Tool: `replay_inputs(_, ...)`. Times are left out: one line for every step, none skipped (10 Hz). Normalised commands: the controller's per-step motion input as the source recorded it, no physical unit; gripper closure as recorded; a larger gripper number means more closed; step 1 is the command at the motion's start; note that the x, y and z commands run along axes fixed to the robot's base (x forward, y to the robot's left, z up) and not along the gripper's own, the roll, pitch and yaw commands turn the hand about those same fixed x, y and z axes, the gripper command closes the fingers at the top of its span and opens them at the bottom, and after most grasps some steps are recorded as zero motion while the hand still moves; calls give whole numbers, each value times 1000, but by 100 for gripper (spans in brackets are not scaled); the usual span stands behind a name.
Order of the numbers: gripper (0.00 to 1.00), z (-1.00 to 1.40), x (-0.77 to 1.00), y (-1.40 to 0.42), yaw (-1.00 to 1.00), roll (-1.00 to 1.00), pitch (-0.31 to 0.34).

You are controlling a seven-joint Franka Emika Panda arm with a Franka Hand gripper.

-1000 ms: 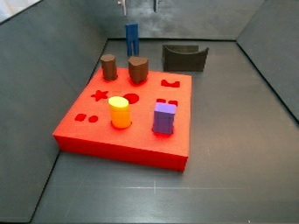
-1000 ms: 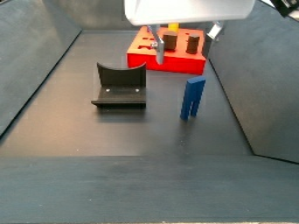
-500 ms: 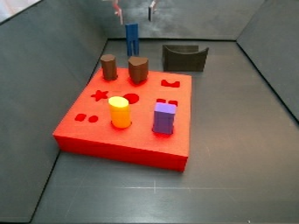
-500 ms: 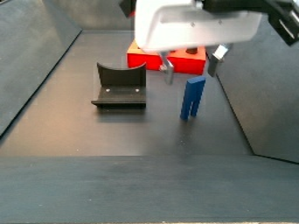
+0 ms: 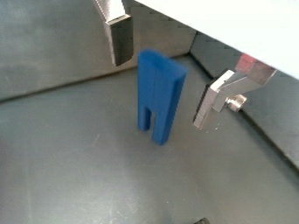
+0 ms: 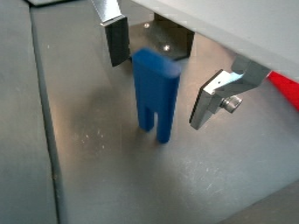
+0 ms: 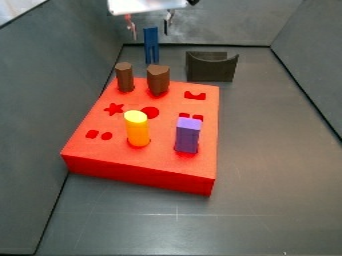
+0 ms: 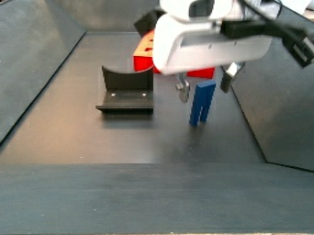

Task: Pick up the square-circle object. Move up. Rotate the square-circle object. Move to above the board. Insert the square-circle object.
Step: Pick up the square-circle object.

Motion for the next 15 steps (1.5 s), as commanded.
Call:
replay_inputs(0,-371,0,60,183,33,-26)
replay_inputs(0,-289,0,86,143,13,-3)
replay_inputs(0,-66,0,0,20,0,0)
replay_inputs(0,0,0,14,0,0,-6)
replay_inputs(0,0,0,0,37,44,0)
replay_inputs(100,0,0,0,0,0,0)
replay_inputs(100,0,0,0,0,0,0)
replay_inputs(100,0,0,0,0,0,0)
replay_inputs(100,0,0,0,0,0,0)
replay_inputs(100,0,0,0,0,0,0)
replay_inputs(100,0,0,0,0,0,0)
replay_inputs(100,0,0,0,0,0,0)
replay_inputs(100,0,0,0,0,0,0)
replay_inputs(100,0,0,0,0,0,0)
replay_inputs(100,0,0,0,0,0,0)
